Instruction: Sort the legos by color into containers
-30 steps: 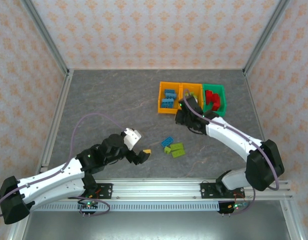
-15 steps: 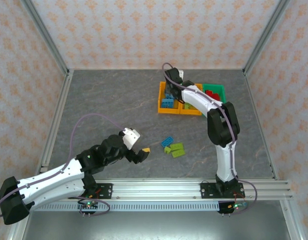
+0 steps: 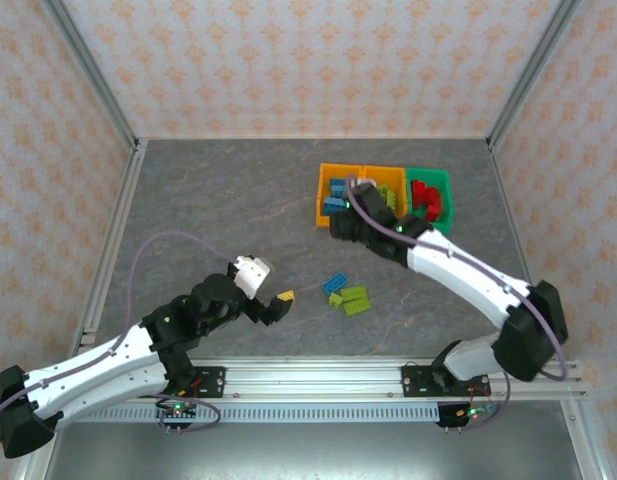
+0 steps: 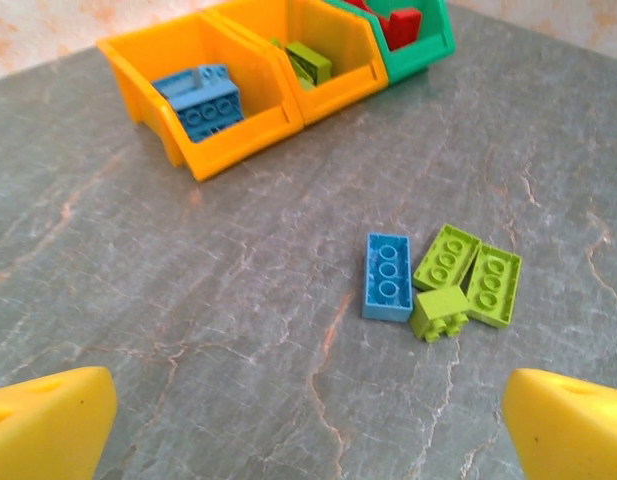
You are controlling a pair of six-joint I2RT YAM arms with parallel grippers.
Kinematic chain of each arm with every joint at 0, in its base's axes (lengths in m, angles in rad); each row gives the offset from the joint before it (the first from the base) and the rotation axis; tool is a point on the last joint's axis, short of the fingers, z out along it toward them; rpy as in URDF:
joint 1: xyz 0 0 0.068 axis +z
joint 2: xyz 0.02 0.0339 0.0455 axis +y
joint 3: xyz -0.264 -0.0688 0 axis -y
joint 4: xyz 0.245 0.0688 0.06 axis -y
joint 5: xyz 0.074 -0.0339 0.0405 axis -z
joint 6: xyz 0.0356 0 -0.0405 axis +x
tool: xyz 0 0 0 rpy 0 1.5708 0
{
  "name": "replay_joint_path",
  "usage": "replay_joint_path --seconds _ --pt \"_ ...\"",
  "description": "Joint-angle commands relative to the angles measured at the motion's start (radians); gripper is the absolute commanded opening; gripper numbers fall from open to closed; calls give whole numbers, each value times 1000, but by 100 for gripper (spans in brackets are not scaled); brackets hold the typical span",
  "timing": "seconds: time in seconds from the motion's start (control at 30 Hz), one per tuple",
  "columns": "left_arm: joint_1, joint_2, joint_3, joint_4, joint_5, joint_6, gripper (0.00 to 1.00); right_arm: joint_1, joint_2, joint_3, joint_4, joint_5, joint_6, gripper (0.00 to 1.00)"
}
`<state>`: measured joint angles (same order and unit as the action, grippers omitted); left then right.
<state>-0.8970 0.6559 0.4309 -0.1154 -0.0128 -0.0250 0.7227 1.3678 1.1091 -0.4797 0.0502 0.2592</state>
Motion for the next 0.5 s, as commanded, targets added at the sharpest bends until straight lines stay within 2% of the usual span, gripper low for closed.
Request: replay_joint_path --seconds 0.0,0.07,0.23,0.37,0.47 --pt "0 -46 -30 11 -68 2 100 111 -25 -106 -93 -13 -71 76" --pt "0 -62 -36 12 -85 0 100 164 -10 -130 -119 -14 -94 88" --pt "-1 -62 -40 13 -106 4 100 170 125 -113 -120 -86 -139 98" --pt "0 -46 -40 11 -115 6 100 165 238 -84 -81 -55 -212 99" --pt "0 -35 -38 14 -114 6 100 137 330 -57 -70 -84 -236 99"
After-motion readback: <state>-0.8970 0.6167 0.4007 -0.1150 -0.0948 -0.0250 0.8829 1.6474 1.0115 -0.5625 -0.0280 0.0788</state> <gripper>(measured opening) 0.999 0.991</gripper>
